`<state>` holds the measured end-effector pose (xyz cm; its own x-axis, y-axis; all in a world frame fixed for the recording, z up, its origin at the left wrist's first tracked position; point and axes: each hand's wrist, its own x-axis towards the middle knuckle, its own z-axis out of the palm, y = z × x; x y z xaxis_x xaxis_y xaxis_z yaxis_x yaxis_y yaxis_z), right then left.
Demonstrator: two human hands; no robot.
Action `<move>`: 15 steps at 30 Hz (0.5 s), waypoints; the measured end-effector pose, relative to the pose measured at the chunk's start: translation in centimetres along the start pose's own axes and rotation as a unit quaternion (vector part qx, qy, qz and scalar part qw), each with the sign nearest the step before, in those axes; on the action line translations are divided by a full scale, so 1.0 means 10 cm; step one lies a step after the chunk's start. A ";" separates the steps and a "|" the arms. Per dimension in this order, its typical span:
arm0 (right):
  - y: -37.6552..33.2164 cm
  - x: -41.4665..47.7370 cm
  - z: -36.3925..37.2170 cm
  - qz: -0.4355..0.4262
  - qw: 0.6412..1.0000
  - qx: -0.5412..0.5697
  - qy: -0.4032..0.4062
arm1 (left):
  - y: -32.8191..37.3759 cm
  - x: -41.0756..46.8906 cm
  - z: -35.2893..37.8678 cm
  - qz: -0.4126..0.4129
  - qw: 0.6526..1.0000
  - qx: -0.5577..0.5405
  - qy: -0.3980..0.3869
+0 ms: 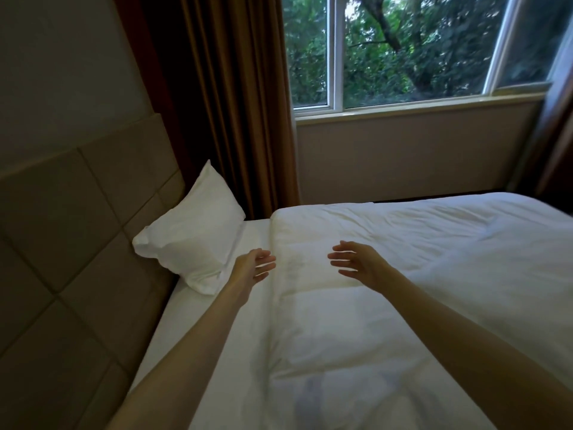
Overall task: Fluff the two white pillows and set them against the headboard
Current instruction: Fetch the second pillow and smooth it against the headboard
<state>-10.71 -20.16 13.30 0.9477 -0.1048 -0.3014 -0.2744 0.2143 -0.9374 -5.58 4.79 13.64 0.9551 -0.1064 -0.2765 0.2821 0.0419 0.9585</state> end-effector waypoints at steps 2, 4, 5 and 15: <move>-0.03 -0.07 -0.39 -0.004 1.000 -0.002 0.009 | -0.03 -0.02 0.36 0.002 1.000 0.005 -0.006; -0.06 -0.14 -0.78 -0.006 1.000 -0.005 0.015 | -0.08 -0.07 0.73 -0.002 1.000 0.005 -0.010; -0.07 -0.17 -0.97 -0.006 1.000 -0.009 0.020 | -0.11 -0.10 0.91 -0.004 1.000 0.004 -0.014; -0.10 -0.70 -2.79 0.011 0.996 -0.017 0.083 | -0.47 -0.34 2.65 -0.008 0.999 0.014 -0.043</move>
<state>-21.57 -46.75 11.47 0.9025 -0.2597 -0.3436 -0.3025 0.1858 -0.9349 -12.53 -21.36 11.98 0.9390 -0.1924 -0.2852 0.2930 0.0129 0.9560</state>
